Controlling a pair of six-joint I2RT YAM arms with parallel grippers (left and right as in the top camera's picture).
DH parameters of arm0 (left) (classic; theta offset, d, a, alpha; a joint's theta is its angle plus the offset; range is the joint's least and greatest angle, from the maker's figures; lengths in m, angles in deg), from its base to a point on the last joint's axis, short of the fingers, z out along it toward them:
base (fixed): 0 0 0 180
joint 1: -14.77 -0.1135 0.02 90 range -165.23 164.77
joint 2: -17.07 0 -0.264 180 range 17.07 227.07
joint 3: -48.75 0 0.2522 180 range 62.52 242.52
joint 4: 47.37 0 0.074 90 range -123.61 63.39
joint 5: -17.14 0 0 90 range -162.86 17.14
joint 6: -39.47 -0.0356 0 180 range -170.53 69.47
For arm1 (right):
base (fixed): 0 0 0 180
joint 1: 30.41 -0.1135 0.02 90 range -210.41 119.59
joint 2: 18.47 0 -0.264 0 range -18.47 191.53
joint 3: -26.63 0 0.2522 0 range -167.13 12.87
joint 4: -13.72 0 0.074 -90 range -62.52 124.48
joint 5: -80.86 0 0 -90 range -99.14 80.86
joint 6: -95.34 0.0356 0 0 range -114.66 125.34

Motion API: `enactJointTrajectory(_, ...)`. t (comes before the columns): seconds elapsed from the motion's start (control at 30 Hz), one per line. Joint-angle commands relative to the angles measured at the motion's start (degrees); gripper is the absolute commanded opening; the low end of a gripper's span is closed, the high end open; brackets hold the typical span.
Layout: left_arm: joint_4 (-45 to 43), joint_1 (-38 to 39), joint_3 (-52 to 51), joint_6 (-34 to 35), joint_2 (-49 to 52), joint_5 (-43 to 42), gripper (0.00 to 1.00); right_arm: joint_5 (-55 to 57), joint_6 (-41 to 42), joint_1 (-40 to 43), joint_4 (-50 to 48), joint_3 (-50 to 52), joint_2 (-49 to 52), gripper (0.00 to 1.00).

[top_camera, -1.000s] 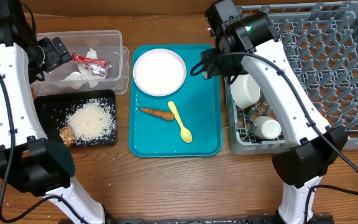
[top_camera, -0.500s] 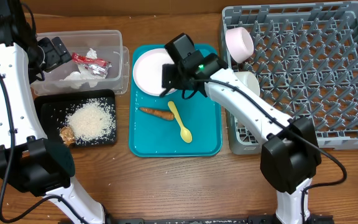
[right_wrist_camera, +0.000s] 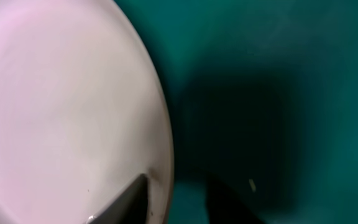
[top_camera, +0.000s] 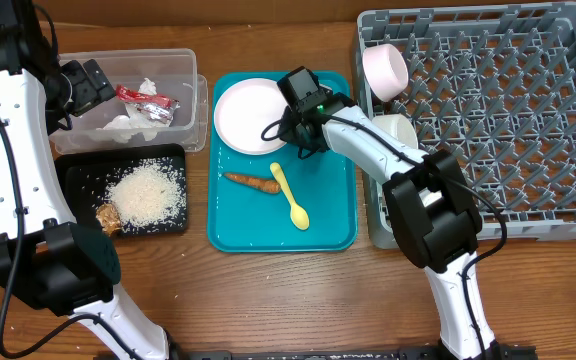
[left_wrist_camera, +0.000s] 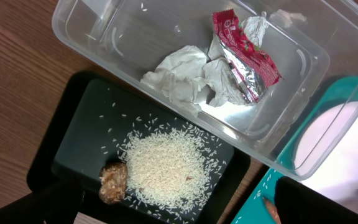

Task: Sort waste into correct bins and load items into the dishwasher
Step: 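Grasp the white plate with the right gripper and lift it, then stand the plate upright in the dish rack with the right gripper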

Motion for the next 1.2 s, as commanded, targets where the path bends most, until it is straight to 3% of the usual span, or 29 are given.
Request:
enactJointTrajectory(0.0,-0.04,0.42,1.09,-1.11,-1.01,-0.46,1.00,0.70,-1.49,0.31,0.33,0.20,0.85,0.06)
enactJointTrajectory(0.27,-0.04,0.42,1.09,-1.11,-1.01,-0.46,1.00,-1.31,-4.55,3.17,3.56,-0.22,0.81,0.04)
enactJointTrajectory(0.5,-0.04,0.42,1.09,-1.11,-1.01,-0.46,1.00,-4.46,-19.63,7.19,9.11,-9.81,-4.37,0.04)
enactJointTrajectory(0.7,-0.04,0.42,1.09,-1.11,-1.01,-0.46,1.00,3.61,-30.08,7.30,16.17,-17.14,-14.69,0.04)
enactJointTrajectory(0.87,-0.04,0.42,1.09,-1.11,-1.01,-0.46,1.00,17.86,-30.08,7.69,19.93,-17.49,-23.61,0.04)
enactJointTrajectory(1.07,-0.07,0.42,1.09,-1.11,-1.01,-0.46,1.00,62.29,-25.09,8.50,27.67,-16.72,-25.51,0.04)
enactJointTrajectory(1.17,-0.04,0.42,1.09,-1.11,-1.01,-0.46,1.00,69.94,-25.09,10.64,28.04,-14.29,-25.51,0.04)
